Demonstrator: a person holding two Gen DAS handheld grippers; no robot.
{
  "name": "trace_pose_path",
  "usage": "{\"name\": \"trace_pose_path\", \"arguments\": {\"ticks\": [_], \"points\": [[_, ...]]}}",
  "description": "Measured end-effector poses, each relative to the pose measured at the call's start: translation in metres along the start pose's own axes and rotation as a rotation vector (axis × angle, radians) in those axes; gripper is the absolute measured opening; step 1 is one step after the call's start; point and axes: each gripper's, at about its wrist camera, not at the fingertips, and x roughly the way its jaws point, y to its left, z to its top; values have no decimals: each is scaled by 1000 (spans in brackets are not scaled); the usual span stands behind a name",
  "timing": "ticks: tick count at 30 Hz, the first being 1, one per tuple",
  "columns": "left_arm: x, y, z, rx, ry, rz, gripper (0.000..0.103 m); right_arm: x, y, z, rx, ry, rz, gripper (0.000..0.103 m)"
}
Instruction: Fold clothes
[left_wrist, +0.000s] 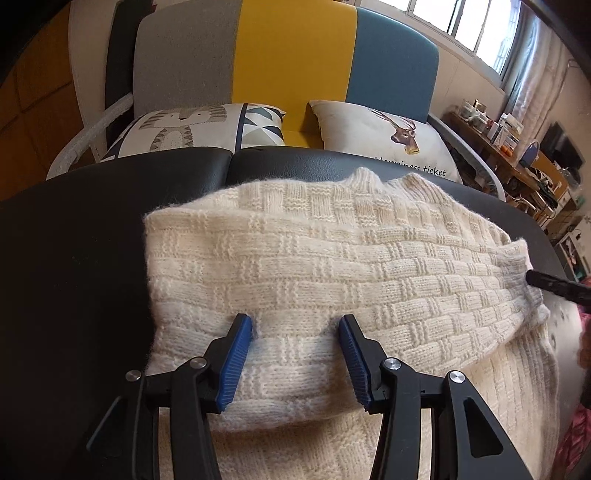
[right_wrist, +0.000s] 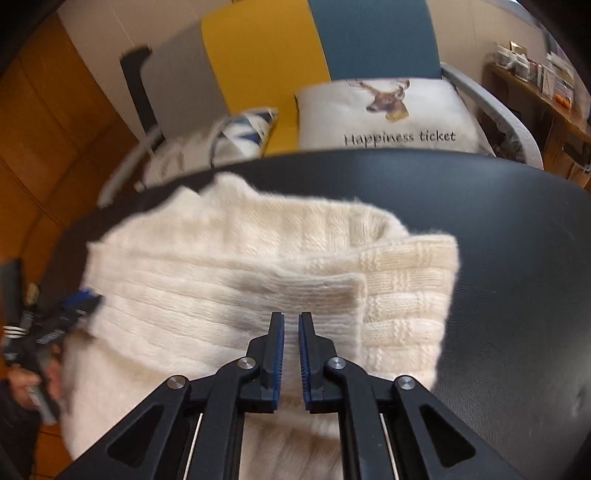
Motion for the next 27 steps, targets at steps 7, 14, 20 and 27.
{"name": "trace_pose_path", "arguments": {"ticks": [7,14,20,27], "points": [[-22,42,0,-200,-9,-176,49,-3,-7,-1,44,4,4,6],[-107,144,-23,-462,-138,-281,49,-45,44,-12,-103,-115,56,12],[-111,130,-45,-454,-107,-355,49,-26,85,-25,-117,-54,100,13],[-58,93,-33,-397,-24,-281,49,1,95,-30,-105,-6,48,19]]}}
